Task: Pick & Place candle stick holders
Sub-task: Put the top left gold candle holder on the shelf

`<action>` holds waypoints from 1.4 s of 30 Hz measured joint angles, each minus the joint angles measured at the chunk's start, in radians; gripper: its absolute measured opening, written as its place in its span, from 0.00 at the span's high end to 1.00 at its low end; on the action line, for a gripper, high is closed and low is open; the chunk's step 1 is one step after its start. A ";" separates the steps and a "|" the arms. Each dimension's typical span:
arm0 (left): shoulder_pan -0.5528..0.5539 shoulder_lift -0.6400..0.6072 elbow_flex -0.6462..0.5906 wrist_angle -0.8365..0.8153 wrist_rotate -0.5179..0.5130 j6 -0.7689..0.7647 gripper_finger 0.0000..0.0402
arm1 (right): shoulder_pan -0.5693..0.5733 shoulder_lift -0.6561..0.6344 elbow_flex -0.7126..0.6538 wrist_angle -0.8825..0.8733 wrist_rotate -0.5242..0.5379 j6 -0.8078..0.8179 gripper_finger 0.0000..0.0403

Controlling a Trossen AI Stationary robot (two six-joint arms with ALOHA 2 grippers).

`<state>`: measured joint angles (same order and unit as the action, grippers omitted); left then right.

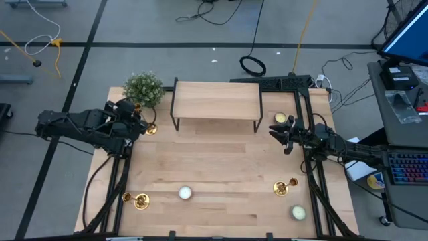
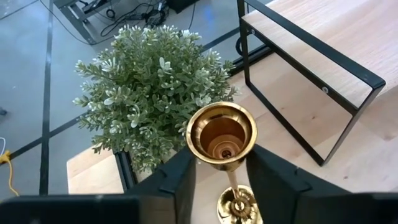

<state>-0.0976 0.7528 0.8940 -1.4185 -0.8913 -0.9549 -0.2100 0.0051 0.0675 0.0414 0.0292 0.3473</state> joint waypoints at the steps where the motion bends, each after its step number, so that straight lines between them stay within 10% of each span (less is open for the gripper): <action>1: 0.000 0.000 0.000 0.000 0.000 -0.001 0.69 | 0.000 0.000 0.000 0.000 0.000 0.000 0.69; 13: 0.000 0.000 0.000 0.000 0.001 -0.029 0.75 | 0.000 0.000 0.000 0.000 0.000 0.000 0.69; 29: 0.000 0.000 0.000 -0.019 -0.007 -0.098 0.35 | 0.000 0.000 0.000 0.000 0.000 0.000 0.69; 42: 0.074 0.008 0.000 0.023 -0.053 -0.045 0.31 | 0.000 0.000 0.000 0.000 0.000 0.000 0.69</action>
<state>-0.0241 0.7604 0.8936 -1.3953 -0.9440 -1.0002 -0.2100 0.0050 0.0675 0.0414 0.0292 0.3473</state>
